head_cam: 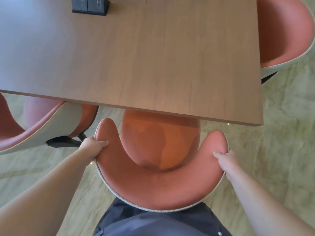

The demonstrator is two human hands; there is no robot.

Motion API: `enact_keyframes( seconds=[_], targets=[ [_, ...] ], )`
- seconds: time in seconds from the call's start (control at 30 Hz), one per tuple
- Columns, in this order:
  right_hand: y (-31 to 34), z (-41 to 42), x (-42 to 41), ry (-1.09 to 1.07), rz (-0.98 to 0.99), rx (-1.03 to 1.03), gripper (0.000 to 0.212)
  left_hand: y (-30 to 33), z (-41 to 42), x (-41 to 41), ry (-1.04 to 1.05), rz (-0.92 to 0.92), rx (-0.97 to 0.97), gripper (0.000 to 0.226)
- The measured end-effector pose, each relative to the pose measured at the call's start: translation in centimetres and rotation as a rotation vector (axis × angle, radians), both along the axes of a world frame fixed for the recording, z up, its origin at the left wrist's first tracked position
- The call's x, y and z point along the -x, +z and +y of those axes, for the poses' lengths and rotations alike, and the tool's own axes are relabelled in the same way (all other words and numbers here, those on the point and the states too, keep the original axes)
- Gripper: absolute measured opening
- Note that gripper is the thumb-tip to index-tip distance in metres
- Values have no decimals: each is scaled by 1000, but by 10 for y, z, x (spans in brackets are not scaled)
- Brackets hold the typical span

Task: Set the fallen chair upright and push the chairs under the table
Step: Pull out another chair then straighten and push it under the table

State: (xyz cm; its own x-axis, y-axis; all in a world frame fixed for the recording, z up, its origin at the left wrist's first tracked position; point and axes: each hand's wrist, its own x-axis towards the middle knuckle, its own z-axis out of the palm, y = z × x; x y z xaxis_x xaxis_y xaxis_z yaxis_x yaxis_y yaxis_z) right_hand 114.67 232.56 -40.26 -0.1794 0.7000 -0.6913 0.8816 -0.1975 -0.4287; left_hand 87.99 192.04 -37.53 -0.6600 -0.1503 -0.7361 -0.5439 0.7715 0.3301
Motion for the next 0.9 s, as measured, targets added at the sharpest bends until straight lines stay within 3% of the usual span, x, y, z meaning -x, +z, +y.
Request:
enact_keyframes(
  seconds=[0.77, 0.9],
  targets=[
    [-27, 6, 44, -23, 0, -15, 49, -40, 9, 64, -30, 64, -66, 16],
    [-29, 1, 43, -25, -10, -17, 63, -43, 5, 59, -51, 61, -60, 23]
  ],
)
